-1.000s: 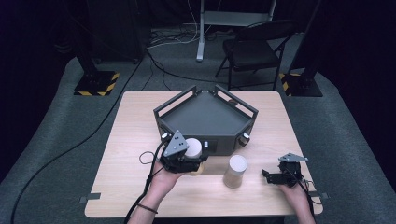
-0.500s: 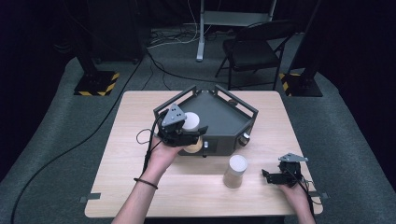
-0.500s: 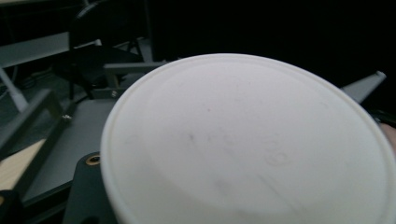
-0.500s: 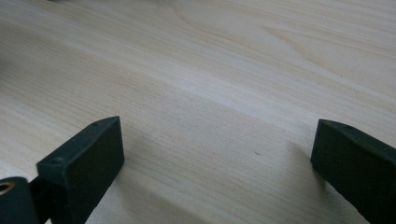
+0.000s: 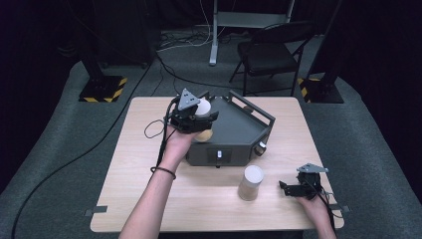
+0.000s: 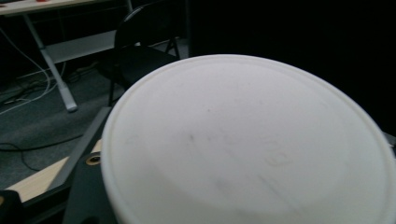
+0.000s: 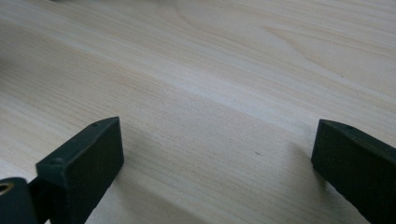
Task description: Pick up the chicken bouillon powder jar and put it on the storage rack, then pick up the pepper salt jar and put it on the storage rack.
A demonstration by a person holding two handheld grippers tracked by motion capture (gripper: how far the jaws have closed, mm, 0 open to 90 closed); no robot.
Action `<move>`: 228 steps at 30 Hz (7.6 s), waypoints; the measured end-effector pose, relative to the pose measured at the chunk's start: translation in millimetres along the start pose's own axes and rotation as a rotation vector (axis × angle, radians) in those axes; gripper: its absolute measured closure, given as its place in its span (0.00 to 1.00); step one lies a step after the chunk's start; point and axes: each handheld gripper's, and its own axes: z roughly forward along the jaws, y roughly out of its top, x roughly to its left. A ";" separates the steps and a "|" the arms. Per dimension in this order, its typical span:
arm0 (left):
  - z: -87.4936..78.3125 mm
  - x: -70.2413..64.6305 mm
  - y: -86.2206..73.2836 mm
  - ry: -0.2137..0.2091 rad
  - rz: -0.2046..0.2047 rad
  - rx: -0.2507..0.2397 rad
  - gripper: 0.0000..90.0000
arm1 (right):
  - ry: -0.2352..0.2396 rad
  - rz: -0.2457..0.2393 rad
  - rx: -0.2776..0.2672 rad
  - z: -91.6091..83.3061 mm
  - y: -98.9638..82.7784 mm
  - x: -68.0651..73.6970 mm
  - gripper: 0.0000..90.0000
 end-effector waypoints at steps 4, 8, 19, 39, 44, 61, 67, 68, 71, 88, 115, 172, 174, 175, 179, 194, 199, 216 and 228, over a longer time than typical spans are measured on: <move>10.4 3.6 2.8 0.029 -0.015 0.020 0.40 | 0.001 -0.002 0.000 0.1 0.0 -0.2 0.02; 21.6 4.6 4.8 0.068 -0.013 0.049 0.40 | 0.001 -0.002 0.000 0.1 0.1 -0.3 0.02; 43.2 10.0 1.8 0.098 -0.046 0.112 0.39 | 0.003 -0.003 0.000 0.2 0.1 -0.6 0.02; 30.3 7.4 1.3 0.146 -0.055 0.160 0.16 | 0.002 -0.006 0.000 0.4 0.2 -0.4 0.02; 9.9 4.5 -1.9 0.138 -0.014 0.155 0.12 | 0.004 -0.007 0.000 0.6 0.4 -0.7 0.02; -78.8 12.3 -58.1 0.098 -0.032 0.094 0.06 | 0.004 -0.007 0.000 0.6 0.4 -0.7 0.02; -98.7 4.1 -83.2 0.135 -0.039 0.091 0.02 | 0.004 -0.007 0.000 0.5 0.4 -0.7 0.02; -105.7 3.3 -94.6 0.142 -0.050 0.080 0.02 | 0.004 -0.007 0.000 0.5 0.4 -0.6 0.02; -111.1 2.2 -102.9 0.148 -0.054 0.079 0.02 | 0.004 -0.007 0.000 0.5 0.4 -0.6 0.02; -129.7 -2.6 -167.5 0.185 -0.104 0.090 0.02 | 0.003 -0.006 0.000 0.5 0.3 -0.4 0.02; -76.3 27.6 -199.8 0.211 -0.170 0.406 0.03 | 0.003 -0.006 0.000 0.5 0.3 -0.2 0.02; -71.7 28.1 -200.1 0.214 -0.173 0.426 0.00 | 0.076 0.076 -0.058 -26.5 0.1 -15.8 0.07; -71.6 28.2 -200.0 0.213 -0.172 0.427 0.00 | 0.092 0.080 -0.070 -31.3 1.2 -16.9 0.07; -71.6 28.3 -200.1 0.213 -0.172 0.427 0.00 | 0.097 0.079 -0.081 -34.3 1.6 -16.2 0.07; -71.0 28.7 -199.9 0.211 -0.171 0.427 0.00 | 0.125 0.064 -0.127 -47.2 2.7 -14.3 0.06; -70.6 28.9 -199.5 0.210 -0.169 0.428 0.00 | 0.257 -0.002 -0.249 -78.6 10.6 3.4 0.07; -70.6 28.8 -199.6 0.210 -0.169 0.428 0.00 | 0.304 -0.046 -0.271 -81.4 16.5 14.7 0.07; -69.6 27.8 -199.4 0.211 -0.170 0.426 0.00 | 0.374 -0.132 -0.281 -62.9 30.8 48.5 0.10; -69.4 27.8 -199.3 0.210 -0.169 0.426 0.00 | 0.381 -0.149 -0.285 -40.5 33.4 62.2 0.14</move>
